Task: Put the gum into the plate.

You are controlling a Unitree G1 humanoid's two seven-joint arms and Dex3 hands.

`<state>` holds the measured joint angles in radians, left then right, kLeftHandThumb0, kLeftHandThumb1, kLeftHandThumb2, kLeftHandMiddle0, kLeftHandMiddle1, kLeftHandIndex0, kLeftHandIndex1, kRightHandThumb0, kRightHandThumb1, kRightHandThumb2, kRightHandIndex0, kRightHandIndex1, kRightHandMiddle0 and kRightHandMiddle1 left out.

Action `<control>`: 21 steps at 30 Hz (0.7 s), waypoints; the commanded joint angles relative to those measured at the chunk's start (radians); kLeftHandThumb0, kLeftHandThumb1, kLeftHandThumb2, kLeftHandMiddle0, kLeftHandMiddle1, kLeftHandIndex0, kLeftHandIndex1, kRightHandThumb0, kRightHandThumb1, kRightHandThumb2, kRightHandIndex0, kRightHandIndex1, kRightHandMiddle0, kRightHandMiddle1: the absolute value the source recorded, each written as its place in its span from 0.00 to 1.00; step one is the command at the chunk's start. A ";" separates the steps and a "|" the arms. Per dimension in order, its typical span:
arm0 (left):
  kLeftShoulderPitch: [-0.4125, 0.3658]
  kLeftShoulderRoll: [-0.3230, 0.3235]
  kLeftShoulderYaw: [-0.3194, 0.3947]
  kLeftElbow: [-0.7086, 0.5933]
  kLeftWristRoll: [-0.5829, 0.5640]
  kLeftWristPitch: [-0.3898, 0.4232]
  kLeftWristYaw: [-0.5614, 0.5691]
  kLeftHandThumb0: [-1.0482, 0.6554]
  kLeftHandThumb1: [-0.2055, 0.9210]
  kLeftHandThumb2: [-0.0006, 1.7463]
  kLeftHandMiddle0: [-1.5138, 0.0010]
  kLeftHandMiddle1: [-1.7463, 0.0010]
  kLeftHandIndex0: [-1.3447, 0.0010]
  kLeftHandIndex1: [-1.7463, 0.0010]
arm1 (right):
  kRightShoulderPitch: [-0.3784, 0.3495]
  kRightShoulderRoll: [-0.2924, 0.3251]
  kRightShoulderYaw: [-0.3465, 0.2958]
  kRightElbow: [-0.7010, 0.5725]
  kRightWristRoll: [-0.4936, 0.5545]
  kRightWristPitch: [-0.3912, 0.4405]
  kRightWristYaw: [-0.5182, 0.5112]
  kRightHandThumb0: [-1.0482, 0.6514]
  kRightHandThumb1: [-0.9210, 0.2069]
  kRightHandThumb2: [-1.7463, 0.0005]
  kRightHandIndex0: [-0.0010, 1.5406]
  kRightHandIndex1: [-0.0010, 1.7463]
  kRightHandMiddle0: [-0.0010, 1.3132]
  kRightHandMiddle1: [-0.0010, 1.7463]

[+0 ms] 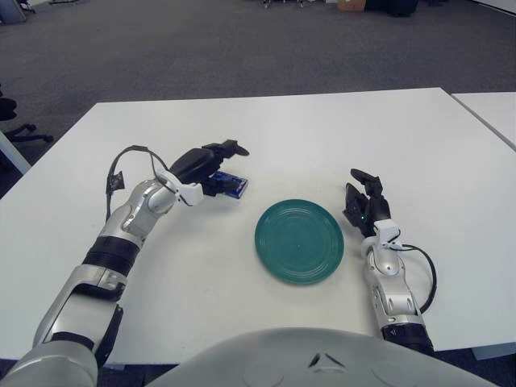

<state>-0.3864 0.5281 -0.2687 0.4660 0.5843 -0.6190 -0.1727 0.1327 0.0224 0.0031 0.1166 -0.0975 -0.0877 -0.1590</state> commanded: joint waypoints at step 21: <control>-0.258 -0.012 -0.173 0.433 0.109 -0.087 0.029 0.01 1.00 0.12 0.87 0.92 0.99 0.41 | 0.078 0.005 -0.004 0.044 -0.024 0.104 -0.031 0.25 0.00 0.58 0.33 0.02 0.00 0.53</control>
<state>-0.6078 0.5222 -0.4224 0.8637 0.6773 -0.7064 -0.1532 0.1410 0.0211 0.0057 0.1069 -0.1192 -0.0867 -0.1904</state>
